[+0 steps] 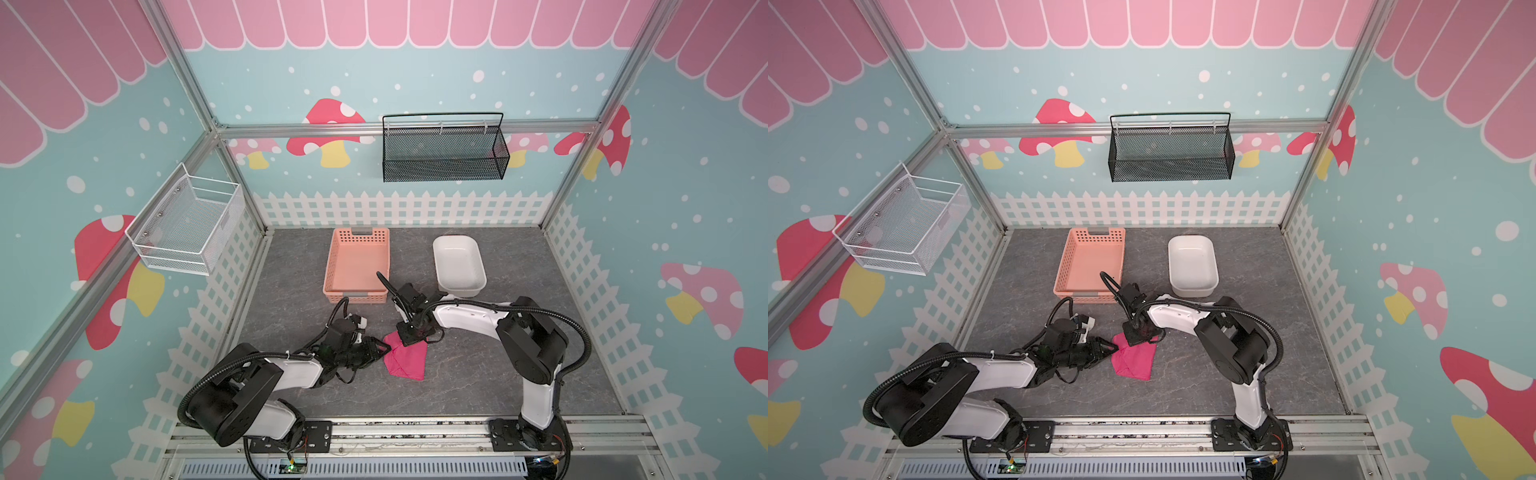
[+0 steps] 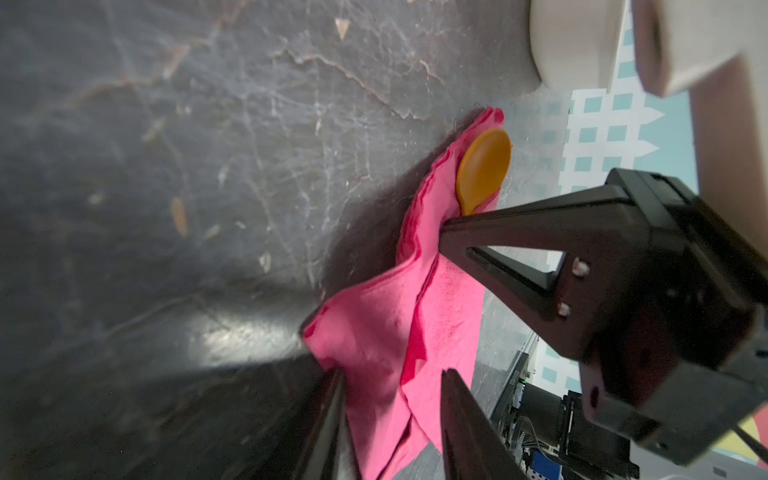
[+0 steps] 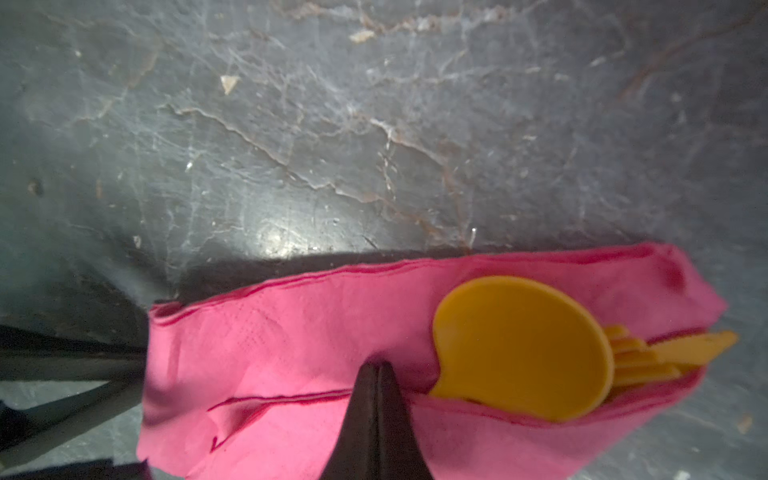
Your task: Place the utensils on the paper napkin and roll it up
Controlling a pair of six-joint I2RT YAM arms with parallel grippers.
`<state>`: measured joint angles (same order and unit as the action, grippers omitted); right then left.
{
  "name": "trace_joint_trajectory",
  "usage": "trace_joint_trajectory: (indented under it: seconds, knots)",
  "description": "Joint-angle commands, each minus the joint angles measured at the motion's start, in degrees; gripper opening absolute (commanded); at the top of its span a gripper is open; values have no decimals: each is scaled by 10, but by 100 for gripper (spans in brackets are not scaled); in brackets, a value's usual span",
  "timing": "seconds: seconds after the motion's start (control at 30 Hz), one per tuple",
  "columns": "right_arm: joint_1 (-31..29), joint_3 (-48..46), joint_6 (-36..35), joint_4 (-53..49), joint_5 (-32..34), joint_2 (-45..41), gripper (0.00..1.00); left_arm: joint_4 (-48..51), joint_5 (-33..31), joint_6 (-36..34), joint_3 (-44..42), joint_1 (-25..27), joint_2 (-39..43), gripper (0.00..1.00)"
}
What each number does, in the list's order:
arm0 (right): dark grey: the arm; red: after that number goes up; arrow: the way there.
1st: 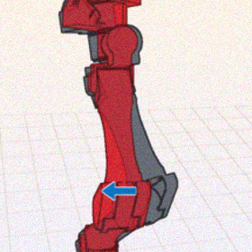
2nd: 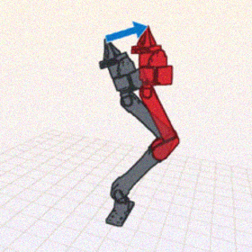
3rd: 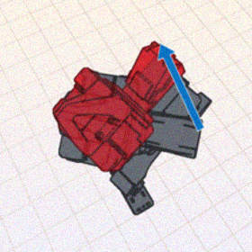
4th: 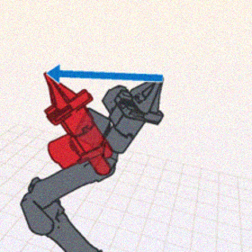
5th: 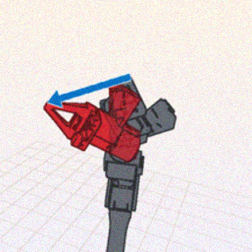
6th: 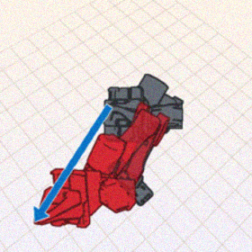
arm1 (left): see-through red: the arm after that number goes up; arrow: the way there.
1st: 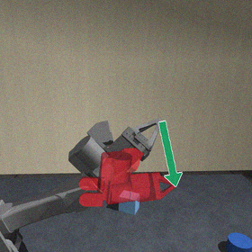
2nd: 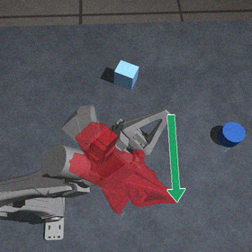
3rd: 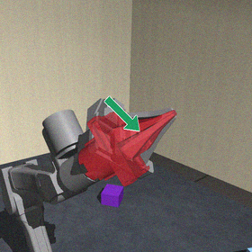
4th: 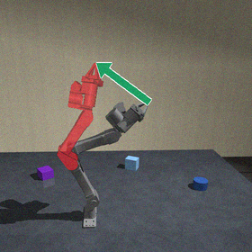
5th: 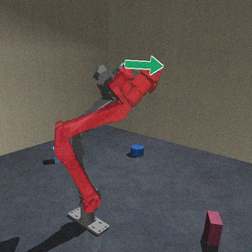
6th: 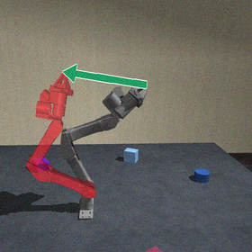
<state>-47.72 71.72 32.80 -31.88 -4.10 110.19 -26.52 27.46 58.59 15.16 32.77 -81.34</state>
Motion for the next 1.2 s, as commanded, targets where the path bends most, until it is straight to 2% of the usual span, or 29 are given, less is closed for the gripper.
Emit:
trace_joint_trajectory:
  seconds: [0.0,0.17,0.4,0.83,1.03,1.17]
  knots:
    - [-6,-26,-5,-16,-8,23,3,31,-2,39,-24,17,4,43]
    - [-6,-26,-7,-15,-7,24,3,58,-9,48,-20,48,14,44]
    - [-6,-27,-6,-12,-9,25,3,64,-28,42,-15,51,22,45]
    - [-6,-29,-6,-13,-9,21,3,203,-81,-69,77,18,20,45]
    - [-6,-28,-6,-13,-11,21,3,289,-110,-138,126,15,17,40]
    - [-6,-28,-6,-13,-11,21,3,303,-120,-154,137,15,16,35]
